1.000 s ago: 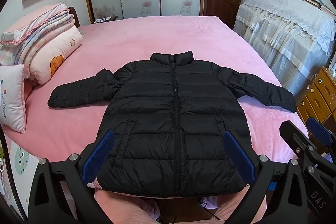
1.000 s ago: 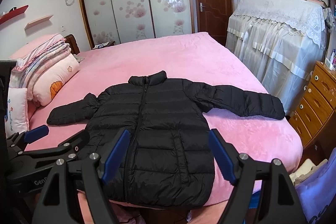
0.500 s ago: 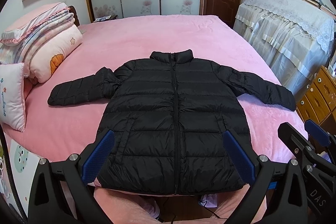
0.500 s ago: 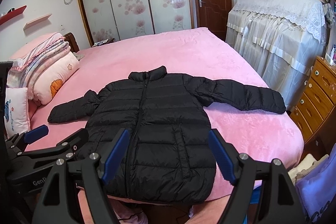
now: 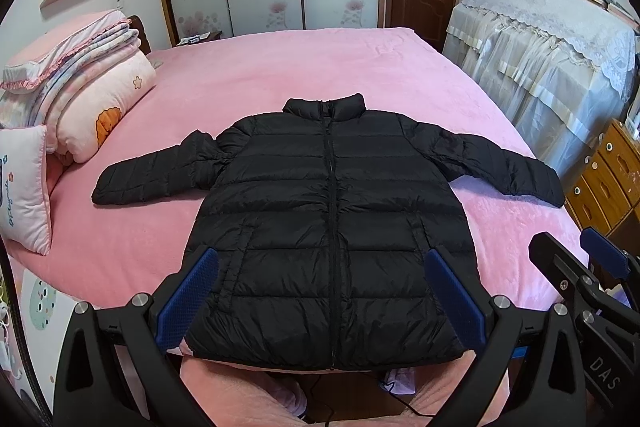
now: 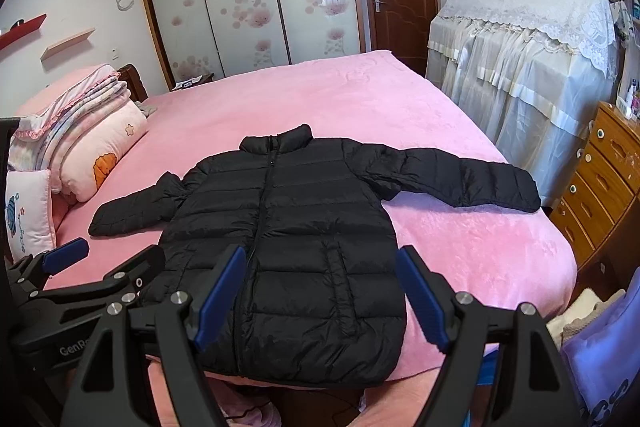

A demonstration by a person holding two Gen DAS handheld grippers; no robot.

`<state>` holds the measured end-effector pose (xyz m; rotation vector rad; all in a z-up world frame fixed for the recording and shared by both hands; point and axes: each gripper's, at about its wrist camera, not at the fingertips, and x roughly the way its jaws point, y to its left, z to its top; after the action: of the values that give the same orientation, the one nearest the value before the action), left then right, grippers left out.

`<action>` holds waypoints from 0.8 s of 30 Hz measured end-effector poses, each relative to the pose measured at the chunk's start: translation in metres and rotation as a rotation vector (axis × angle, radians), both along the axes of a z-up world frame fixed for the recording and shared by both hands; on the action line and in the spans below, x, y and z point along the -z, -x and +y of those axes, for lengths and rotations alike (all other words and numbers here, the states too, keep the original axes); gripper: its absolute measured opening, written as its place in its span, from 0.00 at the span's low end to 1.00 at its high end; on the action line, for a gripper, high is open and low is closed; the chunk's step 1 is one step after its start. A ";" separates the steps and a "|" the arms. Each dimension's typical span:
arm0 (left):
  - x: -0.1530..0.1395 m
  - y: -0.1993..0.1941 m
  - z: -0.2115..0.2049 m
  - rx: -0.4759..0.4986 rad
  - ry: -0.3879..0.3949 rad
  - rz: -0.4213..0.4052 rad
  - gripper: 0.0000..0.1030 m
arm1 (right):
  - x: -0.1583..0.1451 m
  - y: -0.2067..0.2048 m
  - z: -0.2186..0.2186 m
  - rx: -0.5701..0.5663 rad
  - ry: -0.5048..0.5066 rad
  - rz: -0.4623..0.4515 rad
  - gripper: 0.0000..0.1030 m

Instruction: Fold large clothes

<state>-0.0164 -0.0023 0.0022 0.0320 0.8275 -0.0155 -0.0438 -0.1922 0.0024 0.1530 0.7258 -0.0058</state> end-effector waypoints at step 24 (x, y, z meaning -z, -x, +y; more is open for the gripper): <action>-0.002 0.003 -0.008 0.000 -0.002 0.005 0.99 | 0.004 0.001 -0.007 -0.001 -0.013 0.002 0.76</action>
<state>-0.0195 -0.0103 0.0040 0.0337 0.8328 -0.0152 -0.0444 -0.1991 -0.0016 0.1648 0.7281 0.0001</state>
